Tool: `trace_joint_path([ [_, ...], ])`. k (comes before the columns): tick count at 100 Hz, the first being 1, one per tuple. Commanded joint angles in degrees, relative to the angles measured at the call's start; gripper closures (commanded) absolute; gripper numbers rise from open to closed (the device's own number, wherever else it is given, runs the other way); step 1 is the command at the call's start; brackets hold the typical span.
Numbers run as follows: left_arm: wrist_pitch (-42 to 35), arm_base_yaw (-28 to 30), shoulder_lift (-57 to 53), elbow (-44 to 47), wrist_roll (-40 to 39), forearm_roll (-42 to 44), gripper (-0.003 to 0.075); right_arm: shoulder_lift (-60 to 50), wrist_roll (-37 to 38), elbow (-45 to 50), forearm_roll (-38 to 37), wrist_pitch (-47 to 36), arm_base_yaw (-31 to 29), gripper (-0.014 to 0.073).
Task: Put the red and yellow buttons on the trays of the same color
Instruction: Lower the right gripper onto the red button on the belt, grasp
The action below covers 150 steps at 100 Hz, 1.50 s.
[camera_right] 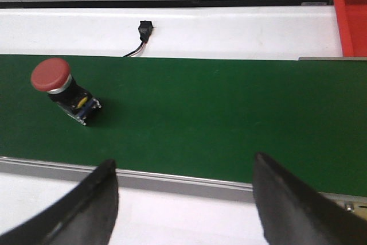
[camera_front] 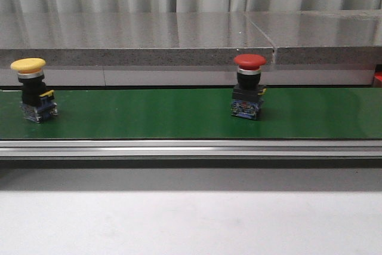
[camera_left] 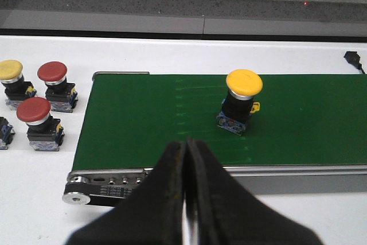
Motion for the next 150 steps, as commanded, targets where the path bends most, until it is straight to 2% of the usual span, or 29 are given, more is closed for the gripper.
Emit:
trace_joint_path([
  [1, -4.20, -0.55, 0.23, -1.60, -0.66, -0.03, 0.0739, -0.34, -0.71, -1.44, 2.72, -4.03, 0.15, 0.0050],
  [10, -4.20, -0.55, 0.23, -1.60, -0.66, -0.03, 0.0739, -0.25, -0.97, -1.95, 2.90, -4.09, 0.15, 0.0050],
  [21, -4.20, -0.55, 0.23, -1.60, -0.66, -0.03, 0.0739, 1.87, -4.79, -3.97, 2.90, -3.49, 0.15, 0.0050],
  [42, -4.20, -0.55, 0.23, -1.60, -0.66, -0.03, 0.0739, 10.84, -5.90, -11.47, 3.09, 3.60, 0.42, 0.0050],
  [63, -4.20, -0.55, 0.23, -1.60, -0.66, -0.03, 0.0739, 20.44, -10.21, -17.02, 4.05, 6.54, 0.77, 0.0050],
  [100, -4.20, -0.55, 0.23, -1.60, -0.66, -0.03, 0.0739, 34.11, -13.22, -22.25, 4.11, 5.56, 8.56, 0.0050],
  [150, -4.20, -0.55, 0.23, -1.60, -0.66, -0.03, 0.0739, 45.63, -14.27, -27.75, 4.08, 3.45, 8.99, 0.0053],
])
